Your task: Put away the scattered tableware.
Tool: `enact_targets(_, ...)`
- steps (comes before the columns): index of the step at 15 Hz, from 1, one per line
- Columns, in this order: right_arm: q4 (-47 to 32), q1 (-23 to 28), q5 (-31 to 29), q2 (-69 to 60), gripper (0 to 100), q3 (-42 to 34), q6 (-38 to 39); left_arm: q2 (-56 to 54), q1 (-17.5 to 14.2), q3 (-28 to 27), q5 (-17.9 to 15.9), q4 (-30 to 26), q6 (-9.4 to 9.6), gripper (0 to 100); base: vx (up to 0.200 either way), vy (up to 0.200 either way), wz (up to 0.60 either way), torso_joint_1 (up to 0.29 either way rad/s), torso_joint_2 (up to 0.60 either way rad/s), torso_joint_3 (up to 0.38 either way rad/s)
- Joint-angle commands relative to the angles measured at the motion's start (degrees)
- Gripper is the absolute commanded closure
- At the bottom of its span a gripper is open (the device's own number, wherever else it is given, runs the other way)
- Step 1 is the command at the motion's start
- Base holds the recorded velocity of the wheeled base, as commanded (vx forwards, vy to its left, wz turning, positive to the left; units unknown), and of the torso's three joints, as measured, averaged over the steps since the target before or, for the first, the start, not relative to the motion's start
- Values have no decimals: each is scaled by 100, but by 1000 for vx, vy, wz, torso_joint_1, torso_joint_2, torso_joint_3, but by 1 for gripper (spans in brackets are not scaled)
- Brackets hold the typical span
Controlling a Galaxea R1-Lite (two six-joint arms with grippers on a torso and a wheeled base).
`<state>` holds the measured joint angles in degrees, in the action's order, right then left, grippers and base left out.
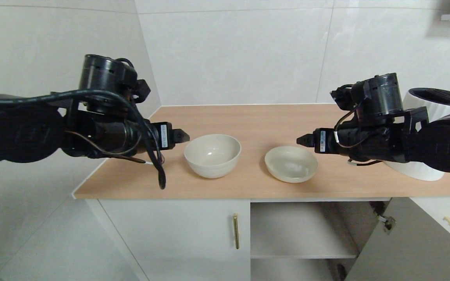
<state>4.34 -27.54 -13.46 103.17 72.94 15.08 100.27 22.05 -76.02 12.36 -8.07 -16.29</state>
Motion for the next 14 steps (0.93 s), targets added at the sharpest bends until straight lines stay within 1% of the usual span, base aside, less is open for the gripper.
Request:
enact_targets(1,-3,3,-34,54,0,1,-5,766,80,-299,407,-28,-120,0,0,0,0,0,0,0)
enact_targets(2,5,3,-122,72,0,10,-5,977,124,-449,645,-28,-217,0,0,0,0,0,0,0)
enact_targets(3,14,3,-166,81,0,19,-5,1144,203,-625,785,-28,-516,0,0,0,0,0,0,0)
enact_targets(4,14,3,-166,72,0,19,4,1162,247,-677,785,-28,-656,0,0,0,0,0,0,0)
enact_targets(5,14,3,-166,81,0,19,4,1206,282,-686,777,-19,-727,0,0,0,0,0,0,0)
enact_targets(8,14,3,-166,81,0,19,4,1478,282,-800,777,-2,-753,0,0,0,0,0,0,0)
enact_targets(10,14,3,-166,81,0,10,4,1504,326,-809,777,7,-859,0,0,0,0,0,0,0)
enact_targets(11,14,3,-166,72,0,10,4,1496,335,-809,777,7,-859,100,0,0,0,0,0,0)
enact_targets(14,14,3,-166,89,0,10,4,1513,335,-809,768,-2,-859,100,0,0,0,0,0,0)
